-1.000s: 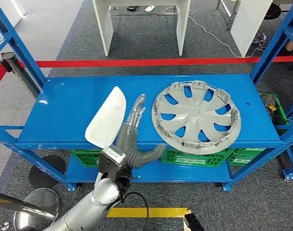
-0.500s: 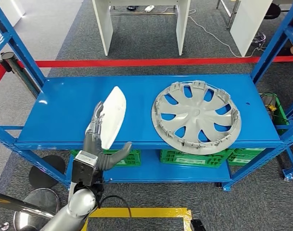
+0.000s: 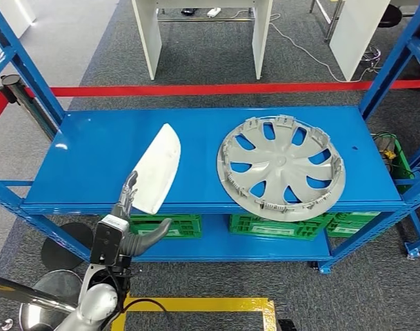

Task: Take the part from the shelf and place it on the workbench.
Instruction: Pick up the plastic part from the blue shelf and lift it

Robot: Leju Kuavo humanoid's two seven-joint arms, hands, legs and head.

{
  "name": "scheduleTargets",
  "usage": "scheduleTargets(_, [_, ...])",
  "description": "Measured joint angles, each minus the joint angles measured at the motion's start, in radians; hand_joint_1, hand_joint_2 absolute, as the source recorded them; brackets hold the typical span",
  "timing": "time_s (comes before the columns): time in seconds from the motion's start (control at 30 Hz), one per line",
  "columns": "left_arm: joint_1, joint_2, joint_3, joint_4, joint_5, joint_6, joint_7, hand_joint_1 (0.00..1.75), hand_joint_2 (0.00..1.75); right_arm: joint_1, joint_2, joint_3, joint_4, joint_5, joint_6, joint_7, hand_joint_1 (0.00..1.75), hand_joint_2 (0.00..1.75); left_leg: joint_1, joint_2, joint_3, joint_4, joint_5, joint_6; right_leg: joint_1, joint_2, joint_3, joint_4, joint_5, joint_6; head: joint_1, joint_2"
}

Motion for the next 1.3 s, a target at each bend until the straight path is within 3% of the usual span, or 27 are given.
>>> scheduleTargets(0.3, [0.054, 0.055, 0.055, 0.044, 0.001, -0.074, 0.066, 0.00, 1.75, -0.001, 0.000, -0.023, 0.003, -0.004, -0.010, 0.026, 0.00, 1.75, 0.000, 0.000, 0.000, 0.000, 0.000, 0.000, 0.000, 0.000, 0.000, 0.000, 0.000, 0.000, 0.000, 0.000])
scheduleTargets(0.7, [0.058, 0.066, 0.063, 0.067, -0.010, -0.075, 0.070, 0.00, 1.75, -0.002, 0.000, -0.029, 0.004, -0.005, -0.009, 0.026, 0.00, 1.75, 0.000, 0.000, 0.000, 0.000, 0.000, 0.000, 0.000, 0.000, 0.000, 0.000, 0.000, 0.000, 0.000, 0.000])
scheduleTargets(0.93, [0.045, 0.066, 0.062, 0.084, -0.101, -0.081, 0.115, 0.00, 1.75, -0.003, 0.000, -0.033, 0.004, -0.005, -0.005, 0.030, 0.00, 1.75, 0.000, 0.000, 0.000, 0.000, 0.000, 0.000, 0.000, 0.000, 0.000, 0.000, 0.000, 0.000, 0.000, 0.000])
scheduleTargets(1.1, [0.013, 0.062, 0.061, 0.135, -0.210, -0.081, 0.136, 0.00, 1.75, -0.007, 0.000, -0.040, 0.004, -0.003, -0.002, 0.037, 0.00, 1.75, 0.000, 0.000, 0.001, 0.000, 0.000, 0.000, 0.000, 0.000, 0.000, 0.000, 0.000, 0.000, 0.000, 0.000])
scheduleTargets(1.3, [-0.068, 0.046, 0.059, 0.204, -0.571, -0.011, 0.191, 0.00, 1.75, -0.018, 0.000, -0.043, 0.004, 0.010, 0.009, 0.047, 0.00, 1.75, 0.000, 0.000, 0.001, 0.000, 0.000, 0.000, 0.000, 0.000, 0.000, 0.000, 0.001, 0.001, 0.000, 0.000])
